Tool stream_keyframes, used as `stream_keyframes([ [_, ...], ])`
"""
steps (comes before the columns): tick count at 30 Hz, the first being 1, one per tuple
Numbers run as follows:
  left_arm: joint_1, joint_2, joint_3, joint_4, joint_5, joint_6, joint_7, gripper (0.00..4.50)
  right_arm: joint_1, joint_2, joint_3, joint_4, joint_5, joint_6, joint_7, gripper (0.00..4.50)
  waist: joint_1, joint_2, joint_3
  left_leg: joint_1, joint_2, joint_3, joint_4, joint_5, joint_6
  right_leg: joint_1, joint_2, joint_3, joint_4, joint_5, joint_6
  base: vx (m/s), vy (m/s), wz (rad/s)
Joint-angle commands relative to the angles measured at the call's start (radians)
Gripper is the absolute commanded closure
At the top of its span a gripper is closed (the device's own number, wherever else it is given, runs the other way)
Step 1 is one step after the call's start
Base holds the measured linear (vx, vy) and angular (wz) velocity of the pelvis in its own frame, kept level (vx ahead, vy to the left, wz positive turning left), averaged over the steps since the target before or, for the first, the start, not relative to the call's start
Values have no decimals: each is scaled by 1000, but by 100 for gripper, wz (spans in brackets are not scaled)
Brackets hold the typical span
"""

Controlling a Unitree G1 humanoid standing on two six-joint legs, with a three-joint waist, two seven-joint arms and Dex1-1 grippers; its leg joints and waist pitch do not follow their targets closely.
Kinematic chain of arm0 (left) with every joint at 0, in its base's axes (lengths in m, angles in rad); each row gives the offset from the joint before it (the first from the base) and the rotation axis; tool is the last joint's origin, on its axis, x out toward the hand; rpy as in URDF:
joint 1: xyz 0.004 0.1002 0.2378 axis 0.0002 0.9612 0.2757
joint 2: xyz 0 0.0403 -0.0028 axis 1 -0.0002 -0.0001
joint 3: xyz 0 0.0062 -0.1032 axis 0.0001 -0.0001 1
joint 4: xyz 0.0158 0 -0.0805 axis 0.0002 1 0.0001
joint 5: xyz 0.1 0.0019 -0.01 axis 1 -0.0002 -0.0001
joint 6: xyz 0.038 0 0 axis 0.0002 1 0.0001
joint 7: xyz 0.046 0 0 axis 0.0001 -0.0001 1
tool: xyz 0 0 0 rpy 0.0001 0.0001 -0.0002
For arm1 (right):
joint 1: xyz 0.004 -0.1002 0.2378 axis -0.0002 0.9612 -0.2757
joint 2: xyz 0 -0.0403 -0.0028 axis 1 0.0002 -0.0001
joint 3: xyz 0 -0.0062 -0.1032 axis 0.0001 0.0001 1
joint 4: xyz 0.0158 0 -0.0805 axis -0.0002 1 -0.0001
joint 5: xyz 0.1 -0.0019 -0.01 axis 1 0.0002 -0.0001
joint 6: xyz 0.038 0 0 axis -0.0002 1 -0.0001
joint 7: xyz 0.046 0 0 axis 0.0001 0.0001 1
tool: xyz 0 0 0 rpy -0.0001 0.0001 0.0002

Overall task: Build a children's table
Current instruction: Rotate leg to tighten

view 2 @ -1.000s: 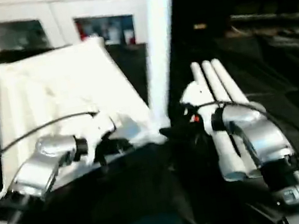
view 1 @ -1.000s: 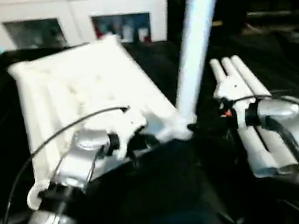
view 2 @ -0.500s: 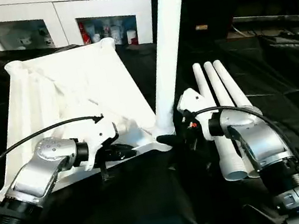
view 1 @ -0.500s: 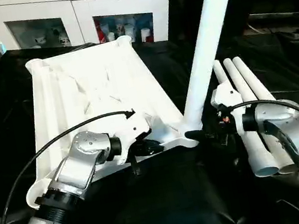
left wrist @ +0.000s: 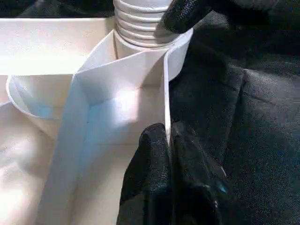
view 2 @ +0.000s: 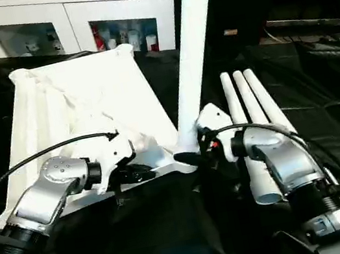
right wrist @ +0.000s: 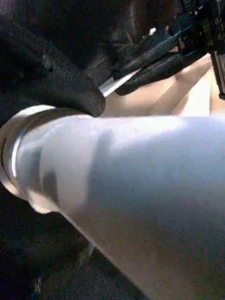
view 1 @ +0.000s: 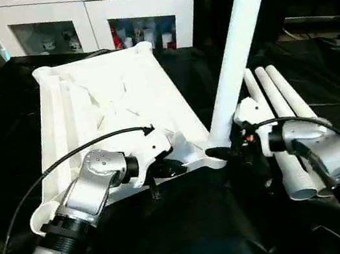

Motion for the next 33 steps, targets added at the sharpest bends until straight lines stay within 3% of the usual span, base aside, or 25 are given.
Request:
stream_keyframes([
  [1, -17, -17, -2, -53, -31, -17, -19, 450, -12, -5, -5, 14, -2, -8, -5, 140, -6, 0, -82, 18, 64, -31, -62, -132, 48, 58, -104, 67, -75, -225, -166, 0, 0, 0],
  [7, -17, -16, 1, -51, -31, -16, -17, 450, -4, -1, 2, 19, -4, -15, -3, 175, -5, 1, -84, 17, 63, -32, -61, -117, 52, 59, -103, 68, -70, -197, -169, 0, 0, 0],
  [15, -19, -28, 12, -39, -33, -6, 5, 450, -2, 18, -6, 40, -4, -19, -39, 180, -6, 2, -84, 17, 63, -32, -61, -121, 52, 59, -102, 67, -71, -201, -172, 0, 0, 0],
  [17, -49, -74, 44, 40, -9, 12, 116, 450, -15, 79, -35, 113, -27, -3, -189, 180, -11, 1, -79, 18, 61, -29, -63, -126, 44, 53, -99, 67, -76, -216, -173, 0, 0, 0],
  [19, -84, -119, 72, 118, 16, 30, 232, 450, -35, 134, -63, 179, -37, 20, -316, 181, -16, -2, -83, 20, 58, -33, -63, -140, 23, 59, -104, 65, -80, -260, -160, 0, 0, 0],
  [21, -118, -158, 92, 183, 36, 50, 334, 450, -61, 185, -91, 242, -37, 42, -427, 181, -29, 2, -79, 21, 55, -32, -63, -159, 15, 54, -100, 65, -85, -283, -160, 0, 0, 0],
  [22, -118, -158, 92, 183, 36, 50, 334, 450, -61, 185, -91, 242, -37, 42, -427, 181, -31, 2, -80, 25, 55, -34, -63, -169, 10, 55, -103, 63, -88, -302, -158, 0, 0, 0],
  [23, -136, -178, 103, 216, 46, 60, 387, 450, -75, 211, -105, 275, -37, 53, -485, 181, -28, -2, -83, 20, 57, -35, -63, -154, 11, 63, -105, 63, -85, -290, -152, 0, 0, 0],
  [24, -191, -242, 123, 297, 63, 91, 522, 450, -131, 292, -122, 384, -54, 43, -651, 181, -36, 7, -76, 20, 59, -32, -65, -159, 11, 50, -104, 68, -86, -280, -162, 0, 0, 0],
  [25, -191, -242, 123, 297, 63, 91, 522, 450, -131, 292, -122, 384, -54, 43, -651, 181, -40, 2, -79, 26, 55, -36, -65, -180, -6, 56, -102, 63, -91, -312, -156, 0, 0, 0],
  [26, -226, -288, 134, 343, 73, 96, 594, 450, -177, 358, -145, 461, -51, 31, -754, 181, -38, 3, -82, 25, 53, -37, -64, -174, -5, 58, -106, 63, -88, -302, -158, 0, 0, 0],
  [27, -236, -302, 135, 353, 77, 96, 610, 450, -194, 382, -154, 482, -43, 29, -777, 181, -42, 4, -77, 23, 55, -36, -66, -175, -3, 56, -107, 65, -90, -295, -161, 0, 0, 0],
  [33, -242, -319, 122, 357, 79, 90, 609, 450, -233, 435, -171, 521, -25, 13, -777, 181, -46, 3, -79, 19, 54, -35, -65, -166, 31, 60, -106, 65, -86, -249, -159, 0, 0, 0],
])
